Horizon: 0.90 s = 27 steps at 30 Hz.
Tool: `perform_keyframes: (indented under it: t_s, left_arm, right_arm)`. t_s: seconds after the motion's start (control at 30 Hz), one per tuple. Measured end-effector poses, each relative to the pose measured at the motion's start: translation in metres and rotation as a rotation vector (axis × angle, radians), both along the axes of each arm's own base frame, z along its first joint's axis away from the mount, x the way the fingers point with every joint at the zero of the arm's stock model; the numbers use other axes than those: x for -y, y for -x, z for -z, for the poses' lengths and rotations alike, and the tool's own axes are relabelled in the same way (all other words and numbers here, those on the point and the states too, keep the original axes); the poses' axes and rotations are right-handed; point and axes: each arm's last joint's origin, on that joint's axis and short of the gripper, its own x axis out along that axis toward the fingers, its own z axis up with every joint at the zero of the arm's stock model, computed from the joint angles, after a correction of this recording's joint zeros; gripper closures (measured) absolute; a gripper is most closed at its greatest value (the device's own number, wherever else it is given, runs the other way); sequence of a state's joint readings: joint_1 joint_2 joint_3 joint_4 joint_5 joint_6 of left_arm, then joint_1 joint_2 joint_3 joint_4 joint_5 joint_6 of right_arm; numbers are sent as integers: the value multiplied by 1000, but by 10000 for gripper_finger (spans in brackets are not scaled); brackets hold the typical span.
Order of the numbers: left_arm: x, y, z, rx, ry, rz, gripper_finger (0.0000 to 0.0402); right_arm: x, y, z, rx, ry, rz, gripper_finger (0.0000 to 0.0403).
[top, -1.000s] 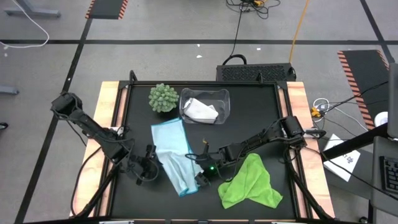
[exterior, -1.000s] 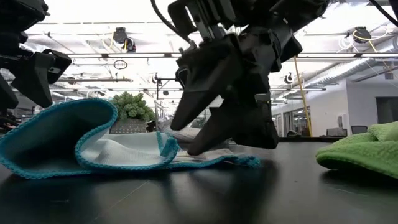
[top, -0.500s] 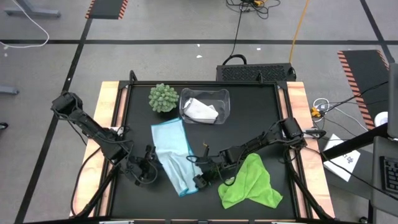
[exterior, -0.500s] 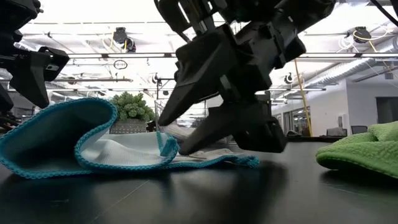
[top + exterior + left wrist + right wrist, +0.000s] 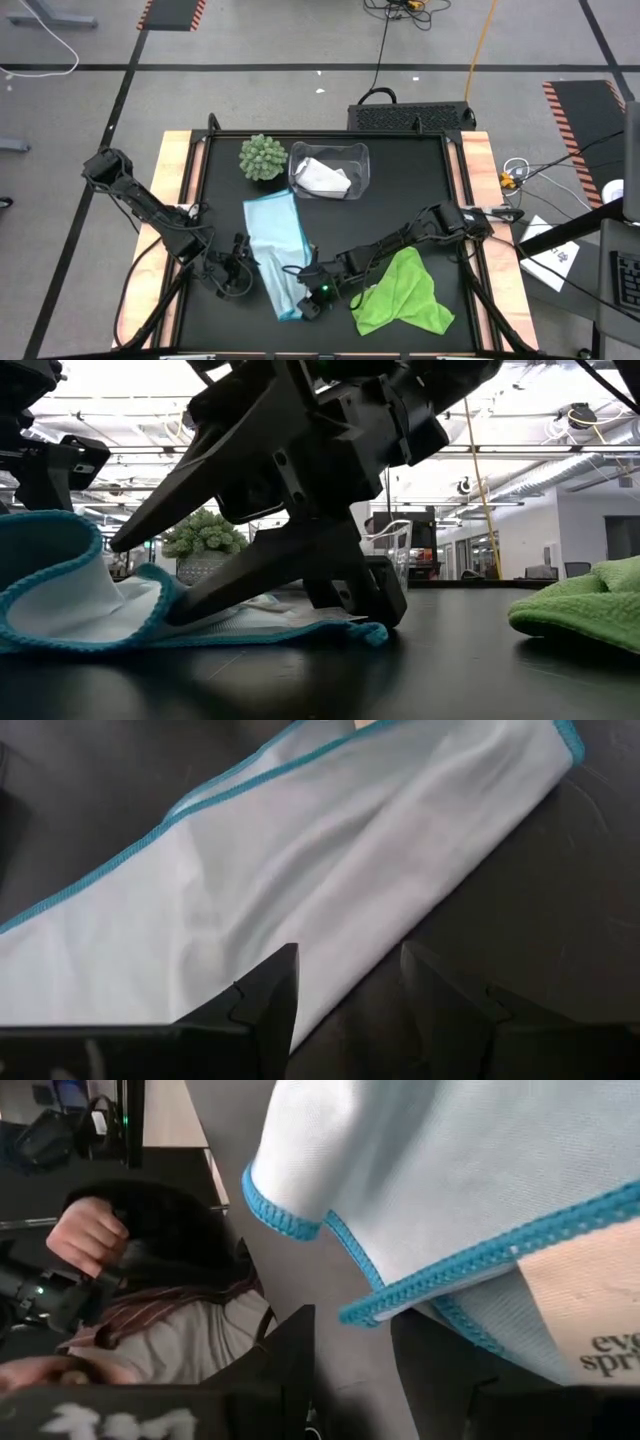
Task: Fold microfiber towels
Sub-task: Fold the blue towel
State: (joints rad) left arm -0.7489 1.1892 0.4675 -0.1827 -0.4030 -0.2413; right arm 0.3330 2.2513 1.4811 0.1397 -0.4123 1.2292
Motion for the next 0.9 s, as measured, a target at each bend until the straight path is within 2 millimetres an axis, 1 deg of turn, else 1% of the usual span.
perform_keyframes:
  t_s: [0.1,0.17,0.23,0.4,0.43,0.6,0.73,0.9]
  left_arm:
    - [1,1,0,0,-1,6,222]
    - [1,1,0,0,-2,10,222]
    - [2,2,0,0,-2,15,222]
    - [4,4,0,0,-2,27,222]
    - [5,4,0,0,-1,30,222]
    - [7,6,1,3,0,39,222]
    - [3,11,10,-2,-2,29,222]
    - [-3,16,23,-5,10,10,222]
  right_arm:
    - [3,1,2,-16,17,4,283]
    - [4,1,2,-14,28,4,294]
    - [6,0,3,-11,44,-3,315]
    - [12,-1,4,23,81,-28,388]
    - [13,-1,4,32,90,-36,395]
    - [14,-2,3,57,113,-61,399]
    - [8,2,-3,80,135,-91,401]
    - [3,16,-11,3,220,-108,402]
